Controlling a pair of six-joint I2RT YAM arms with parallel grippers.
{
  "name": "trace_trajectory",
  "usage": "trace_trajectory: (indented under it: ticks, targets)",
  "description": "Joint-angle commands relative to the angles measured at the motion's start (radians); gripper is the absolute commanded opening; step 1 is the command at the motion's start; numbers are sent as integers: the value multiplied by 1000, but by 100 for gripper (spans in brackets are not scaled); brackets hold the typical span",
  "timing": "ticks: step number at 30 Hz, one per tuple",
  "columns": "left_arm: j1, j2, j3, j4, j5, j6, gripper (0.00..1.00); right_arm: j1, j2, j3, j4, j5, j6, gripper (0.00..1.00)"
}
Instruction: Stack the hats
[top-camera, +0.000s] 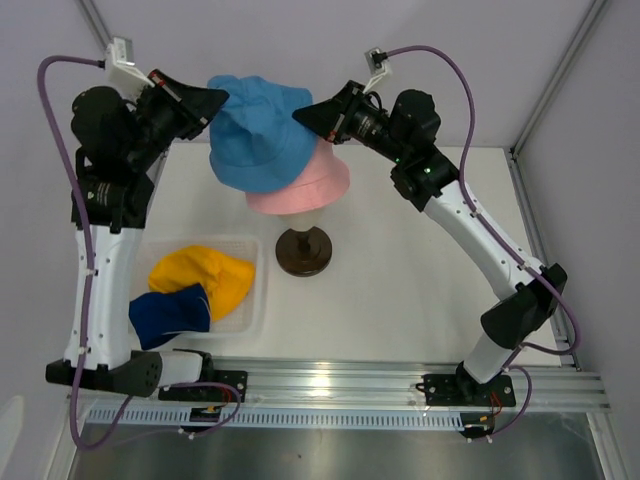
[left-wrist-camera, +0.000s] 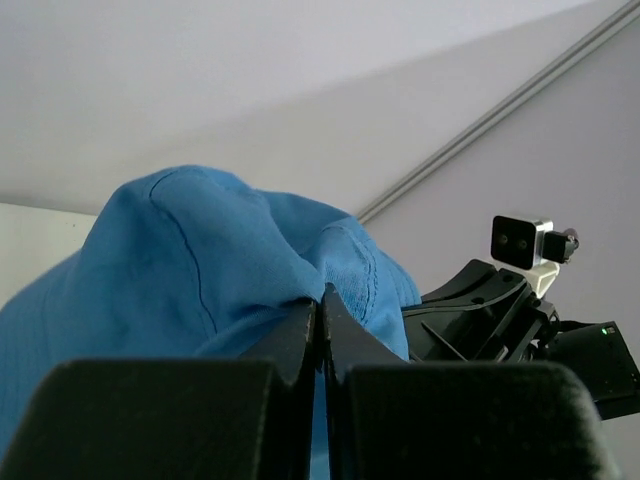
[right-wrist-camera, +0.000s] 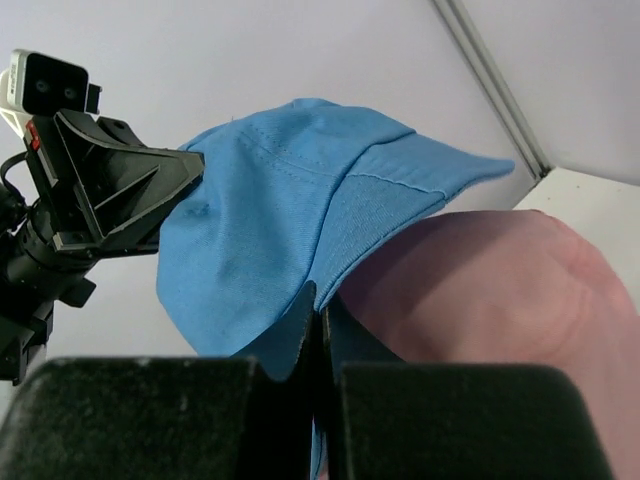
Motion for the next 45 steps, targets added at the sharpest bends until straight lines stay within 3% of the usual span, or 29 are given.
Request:
trace_trajectory:
  ticks: [1,4,12,15,18,19,23,24,27,29,31,32,35,40,45]
  targets:
    - [-46,49,151,-9,6,65,1,-27,-81,-19,75,17,41,0]
    - [-72,121,242,-56,14,83,1,-45,-112,-45,71,23,50,0]
    - [-110,200,265,-81,-24,108,1,-53,-279,-257,70,157,7,0]
    - [-127,214,271,-95,-46,123,7,-60,-311,-319,71,170,26,0]
    - [-146,223,274,-125,-85,169,29,-64,-328,-370,99,193,43,0]
    - [-147,218,286,-142,-98,180,42,-64,-327,-373,99,204,44,0]
    - [-146,128,242,-199,-216,220,70,-65,-325,-389,98,224,66,0]
    - [-146,94,187,-193,-283,220,85,-67,-325,-396,102,230,69,0]
    - [-137,-62,14,-146,-375,170,100,-70,-327,-424,114,247,92,0]
    - [-111,-184,-145,-110,-414,118,99,-70,-328,-445,130,248,101,0]
    - [-74,-260,-230,-46,-397,-10,99,-71,-334,-464,136,260,116,0]
    - [-68,-323,-354,-26,-386,-98,99,-71,-338,-487,150,274,122,0]
    - [-60,-384,-480,20,-365,-252,99,-71,-356,-531,185,305,156,0]
    - [-57,-406,-615,120,-330,-418,95,-67,-374,-556,194,323,175,0]
    - [-57,-346,-631,177,-210,-534,89,-61,-376,-561,185,332,187,0]
